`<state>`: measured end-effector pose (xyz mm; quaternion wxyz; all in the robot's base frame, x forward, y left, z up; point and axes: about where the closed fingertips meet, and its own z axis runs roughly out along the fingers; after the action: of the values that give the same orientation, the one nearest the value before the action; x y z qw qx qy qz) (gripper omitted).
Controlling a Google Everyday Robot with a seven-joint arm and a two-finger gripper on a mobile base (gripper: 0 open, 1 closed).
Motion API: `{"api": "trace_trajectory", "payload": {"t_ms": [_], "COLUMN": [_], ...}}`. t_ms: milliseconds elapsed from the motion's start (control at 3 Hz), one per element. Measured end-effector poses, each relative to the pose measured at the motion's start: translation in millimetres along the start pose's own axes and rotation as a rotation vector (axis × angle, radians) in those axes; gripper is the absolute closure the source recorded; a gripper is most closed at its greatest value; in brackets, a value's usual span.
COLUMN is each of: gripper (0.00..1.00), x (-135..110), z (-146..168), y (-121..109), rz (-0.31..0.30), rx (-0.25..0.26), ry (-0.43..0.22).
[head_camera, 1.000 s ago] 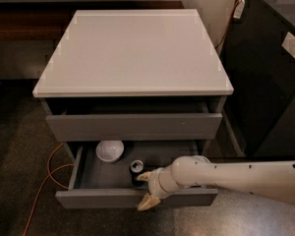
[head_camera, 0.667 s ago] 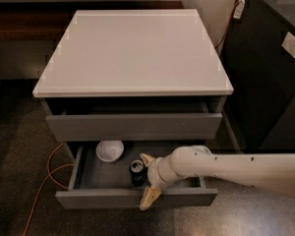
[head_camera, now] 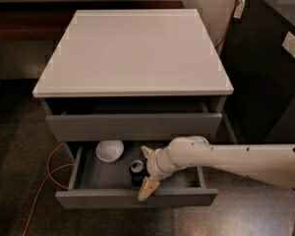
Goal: Pick pepsi can from middle drawer and place on counter
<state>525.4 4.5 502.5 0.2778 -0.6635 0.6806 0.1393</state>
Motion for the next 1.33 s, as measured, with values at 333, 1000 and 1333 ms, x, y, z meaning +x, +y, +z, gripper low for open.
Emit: {"api": "trace_trajectory", "payload": {"t_ms": [333, 1000, 1333], "gripper": [0.00, 0.00, 0.00], "x": [1.5, 10.0, 18.2], "z": [7.5, 24.4, 35.0], "y": [-10.5, -29.6, -34.3], "rz": [0.070, 0.284, 0.373], "rx": [0.021, 0.082, 0.091], "ry": [0.020, 0.032, 0.035]}}
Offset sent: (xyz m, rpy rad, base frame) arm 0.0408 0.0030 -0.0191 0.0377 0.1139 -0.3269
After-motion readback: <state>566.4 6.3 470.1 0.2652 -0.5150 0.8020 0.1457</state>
